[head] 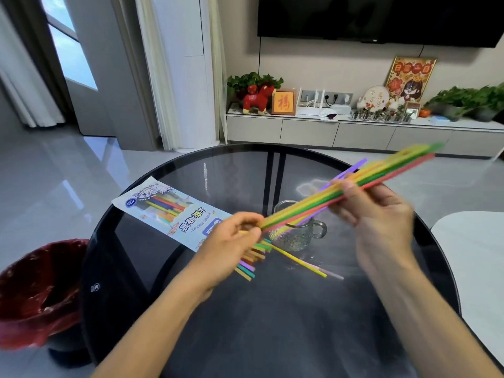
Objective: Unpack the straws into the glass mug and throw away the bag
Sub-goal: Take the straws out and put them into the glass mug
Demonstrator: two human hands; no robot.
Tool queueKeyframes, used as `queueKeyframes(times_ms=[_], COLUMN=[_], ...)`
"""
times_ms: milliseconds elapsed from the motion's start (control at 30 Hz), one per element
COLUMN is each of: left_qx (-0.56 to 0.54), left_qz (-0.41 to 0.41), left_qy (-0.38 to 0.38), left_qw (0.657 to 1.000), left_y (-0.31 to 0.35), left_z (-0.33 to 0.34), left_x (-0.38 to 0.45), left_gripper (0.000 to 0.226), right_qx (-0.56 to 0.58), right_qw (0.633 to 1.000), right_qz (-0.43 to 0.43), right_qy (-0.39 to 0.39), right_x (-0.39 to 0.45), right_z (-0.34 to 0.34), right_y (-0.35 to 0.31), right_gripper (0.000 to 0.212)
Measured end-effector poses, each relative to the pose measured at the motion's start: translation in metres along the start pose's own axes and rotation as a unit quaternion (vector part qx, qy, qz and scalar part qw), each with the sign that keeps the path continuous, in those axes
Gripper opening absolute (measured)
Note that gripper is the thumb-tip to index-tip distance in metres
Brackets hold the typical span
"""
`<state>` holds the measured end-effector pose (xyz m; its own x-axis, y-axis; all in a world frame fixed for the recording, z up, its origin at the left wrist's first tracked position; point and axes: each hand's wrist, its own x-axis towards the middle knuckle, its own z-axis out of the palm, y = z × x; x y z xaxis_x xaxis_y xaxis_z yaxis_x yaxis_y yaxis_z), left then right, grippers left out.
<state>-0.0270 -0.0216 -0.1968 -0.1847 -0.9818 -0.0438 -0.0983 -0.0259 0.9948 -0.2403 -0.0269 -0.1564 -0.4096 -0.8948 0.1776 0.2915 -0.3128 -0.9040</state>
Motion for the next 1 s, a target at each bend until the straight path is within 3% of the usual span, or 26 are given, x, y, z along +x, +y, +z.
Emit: queueKeyframes(times_ms=[67,133,267,400,500,600,667,767,867,1000], left_qx=[0.001,0.027,0.050,0.200,0.370,0.504,0.558,0.590,0.599,0.601], left_qz=[0.012,0.014,0.009,0.049,0.096,0.095,0.038,0.002,0.010,0.017], left_qy=[0.111,0.155,0.138,0.127,0.092,0.027,-0.002,-0.032,-0.050,-0.091], left_qw=[0.994,0.987,0.989,0.970,0.920,0.858,0.829,0.807,0.799,0.794], left_y=[0.003,0.000,-0.003,-0.013,-0.022,-0.037,-0.049,-0.058,-0.055,-0.047], left_z=[-0.008,-0.012,-0.006,-0.001,0.000,-0.002,-0.005,-0.009,-0.012,-0.014], left_x=[0.002,0.004,0.005,0.008,0.009,0.014,0.018,0.020,0.019,0.011], left_gripper=[0.017,0.015,0.013,0.017,0.022,0.036,0.049,0.057,0.058,0.062], right_qx=[0.054,0.042,-0.086,-0.239,-0.256,-0.329,-0.403,-0.518,-0.646,-0.688], right_qw=[0.995,0.992,0.989,0.966,0.964,0.943,0.913,0.839,0.730,0.653], right_qz=[-0.027,-0.039,-0.013,-0.018,0.021,0.029,0.067,0.148,0.141,0.130], right_qy=[0.079,0.113,0.120,0.095,0.070,0.053,0.018,-0.074,-0.175,-0.287], right_x=[0.016,0.025,0.029,0.025,0.024,0.028,0.028,0.021,0.011,-0.004], right_z=[-0.012,-0.017,-0.010,-0.002,-0.006,-0.020,-0.031,-0.043,-0.046,-0.034], right_y=[-0.003,0.003,0.035,0.056,0.049,0.037,0.032,0.033,0.041,0.066], right_gripper=[0.007,0.012,0.017,0.012,0.010,0.029,0.038,0.033,0.030,0.034])
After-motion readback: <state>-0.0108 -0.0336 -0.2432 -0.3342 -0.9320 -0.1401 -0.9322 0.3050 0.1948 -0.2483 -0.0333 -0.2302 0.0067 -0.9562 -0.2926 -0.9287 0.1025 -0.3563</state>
